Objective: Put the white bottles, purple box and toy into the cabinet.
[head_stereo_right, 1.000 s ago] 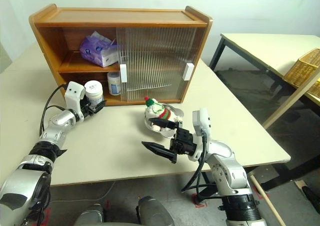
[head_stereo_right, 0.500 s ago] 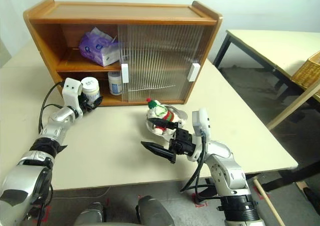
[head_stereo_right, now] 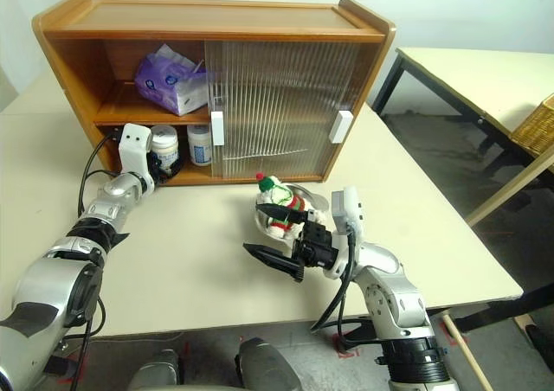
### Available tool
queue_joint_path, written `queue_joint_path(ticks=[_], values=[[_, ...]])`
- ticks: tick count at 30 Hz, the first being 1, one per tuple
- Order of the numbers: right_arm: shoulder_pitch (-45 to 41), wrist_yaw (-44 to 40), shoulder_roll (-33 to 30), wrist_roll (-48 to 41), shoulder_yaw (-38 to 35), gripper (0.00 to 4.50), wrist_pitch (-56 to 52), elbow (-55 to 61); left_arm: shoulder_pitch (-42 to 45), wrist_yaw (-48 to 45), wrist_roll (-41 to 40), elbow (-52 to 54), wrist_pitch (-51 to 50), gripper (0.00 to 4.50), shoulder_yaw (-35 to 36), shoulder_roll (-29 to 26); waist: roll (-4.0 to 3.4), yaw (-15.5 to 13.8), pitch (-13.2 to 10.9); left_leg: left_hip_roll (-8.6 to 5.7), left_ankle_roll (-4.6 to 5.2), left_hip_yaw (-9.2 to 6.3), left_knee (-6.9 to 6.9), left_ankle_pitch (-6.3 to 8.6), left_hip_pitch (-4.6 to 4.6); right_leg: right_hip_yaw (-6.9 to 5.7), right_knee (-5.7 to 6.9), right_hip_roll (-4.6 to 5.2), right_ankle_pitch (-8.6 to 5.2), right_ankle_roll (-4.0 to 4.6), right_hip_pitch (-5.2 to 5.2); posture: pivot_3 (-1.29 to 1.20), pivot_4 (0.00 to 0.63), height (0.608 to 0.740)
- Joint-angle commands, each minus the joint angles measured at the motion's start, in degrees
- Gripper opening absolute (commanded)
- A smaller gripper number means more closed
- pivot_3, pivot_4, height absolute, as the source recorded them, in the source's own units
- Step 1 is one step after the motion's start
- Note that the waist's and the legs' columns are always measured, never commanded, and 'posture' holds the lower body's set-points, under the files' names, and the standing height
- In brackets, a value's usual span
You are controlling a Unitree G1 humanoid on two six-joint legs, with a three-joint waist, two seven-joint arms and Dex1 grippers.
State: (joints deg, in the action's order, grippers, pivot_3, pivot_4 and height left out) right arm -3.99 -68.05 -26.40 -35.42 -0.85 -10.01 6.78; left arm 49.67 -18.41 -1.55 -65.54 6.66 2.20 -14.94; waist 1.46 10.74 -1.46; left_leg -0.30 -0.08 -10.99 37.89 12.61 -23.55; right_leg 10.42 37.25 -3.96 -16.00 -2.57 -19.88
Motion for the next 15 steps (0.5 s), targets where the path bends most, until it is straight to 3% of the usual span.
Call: queue_joint_path(ticks=[1,15], values=[[0.43,-0.01,-0.3,0.15,0.32,4.5,-0.15,0.98,1.52,1.07,0.41,-1.25,0.14,3.18,0.69,0.2,0.01,0.05,0.0,-0.01,0.0,-0.01,0.01,0.0,0.01,0.0,0.0,0.0,0.03,0.02,0.02,-0.26,0.0,0.74],[0.23,-0.85,-0.52,0.4,0.14,4.5,0.35,0.23,3.62,4.54,-0.09,-5.49,-0.74,3.18,2.87,0.61,0.02,0.61,-0.01,-0.09,-0.06,-0.03,-0.02,-0.07,0.53,-0.01,0.01,0.01,0.12,0.2,0.46,-0.27,0.0,0.74]])
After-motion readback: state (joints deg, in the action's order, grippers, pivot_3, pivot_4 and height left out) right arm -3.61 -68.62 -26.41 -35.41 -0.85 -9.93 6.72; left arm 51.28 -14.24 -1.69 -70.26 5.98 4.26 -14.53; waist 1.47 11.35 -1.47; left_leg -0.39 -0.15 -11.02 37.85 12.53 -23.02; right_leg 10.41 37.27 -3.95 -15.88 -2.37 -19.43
